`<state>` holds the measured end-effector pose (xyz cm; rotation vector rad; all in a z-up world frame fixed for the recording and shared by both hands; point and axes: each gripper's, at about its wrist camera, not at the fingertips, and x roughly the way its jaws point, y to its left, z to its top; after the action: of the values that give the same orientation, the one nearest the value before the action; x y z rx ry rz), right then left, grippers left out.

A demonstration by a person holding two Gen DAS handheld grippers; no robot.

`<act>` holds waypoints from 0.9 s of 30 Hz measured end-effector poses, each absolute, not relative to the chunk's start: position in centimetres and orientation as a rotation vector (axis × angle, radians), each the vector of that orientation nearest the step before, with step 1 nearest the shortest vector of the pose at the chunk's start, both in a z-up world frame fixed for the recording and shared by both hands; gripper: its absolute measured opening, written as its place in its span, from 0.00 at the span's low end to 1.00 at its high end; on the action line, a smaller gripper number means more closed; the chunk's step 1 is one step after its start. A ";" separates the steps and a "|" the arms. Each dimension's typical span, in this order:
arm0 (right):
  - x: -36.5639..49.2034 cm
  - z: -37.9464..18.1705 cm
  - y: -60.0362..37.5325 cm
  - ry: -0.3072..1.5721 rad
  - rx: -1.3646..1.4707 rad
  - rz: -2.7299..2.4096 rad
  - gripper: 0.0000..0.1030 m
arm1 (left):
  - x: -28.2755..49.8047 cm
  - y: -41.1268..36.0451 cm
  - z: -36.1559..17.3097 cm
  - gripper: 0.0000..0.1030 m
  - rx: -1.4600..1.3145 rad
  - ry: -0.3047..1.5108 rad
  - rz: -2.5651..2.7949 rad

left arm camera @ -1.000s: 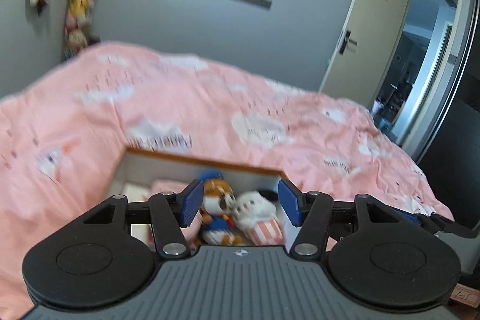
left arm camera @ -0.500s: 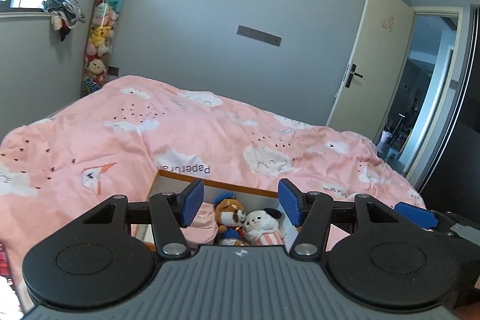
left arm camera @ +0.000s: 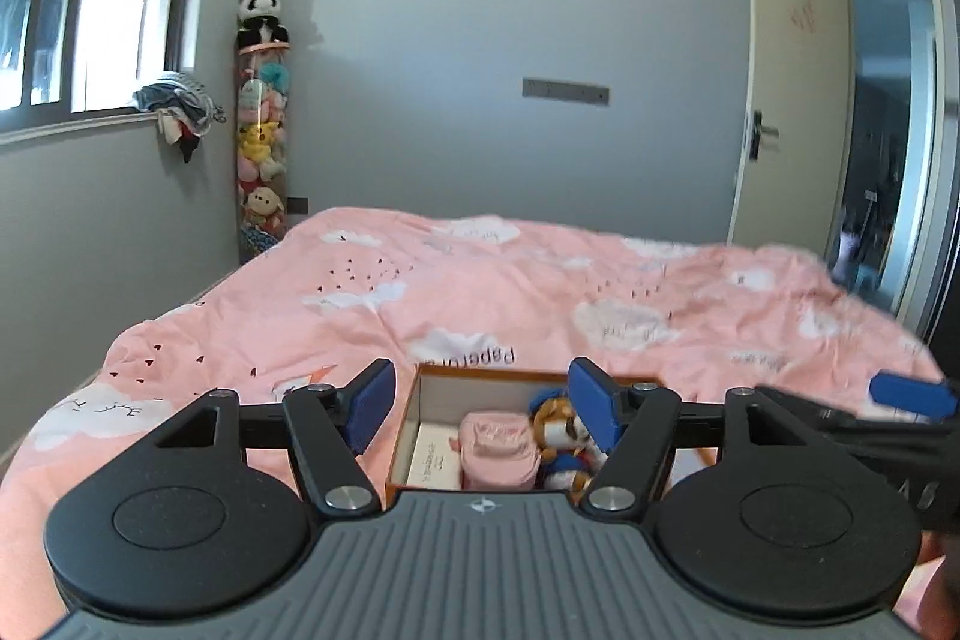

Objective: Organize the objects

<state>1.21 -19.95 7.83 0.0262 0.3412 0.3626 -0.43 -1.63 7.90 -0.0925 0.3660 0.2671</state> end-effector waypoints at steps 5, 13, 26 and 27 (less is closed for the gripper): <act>2.6 6.0 -20.1 0.377 0.033 0.340 0.99 | 1.4 -1.4 5.9 0.75 -0.108 0.452 0.225; 4.2 3.0 -19.3 0.441 0.004 0.344 0.99 | 2.1 -1.4 2.5 0.75 -0.078 0.539 0.240; 6.5 -0.4 -19.0 0.572 0.000 0.344 0.99 | 3.0 -0.8 -0.4 0.74 -0.119 0.659 0.206; 6.4 -0.4 -18.9 0.571 -0.007 0.346 0.99 | 3.1 -0.7 -0.4 0.74 -0.123 0.662 0.204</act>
<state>6.39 -18.91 -0.45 -0.0074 0.5710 0.3464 3.09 -0.70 -0.35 -0.1226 0.6617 0.2044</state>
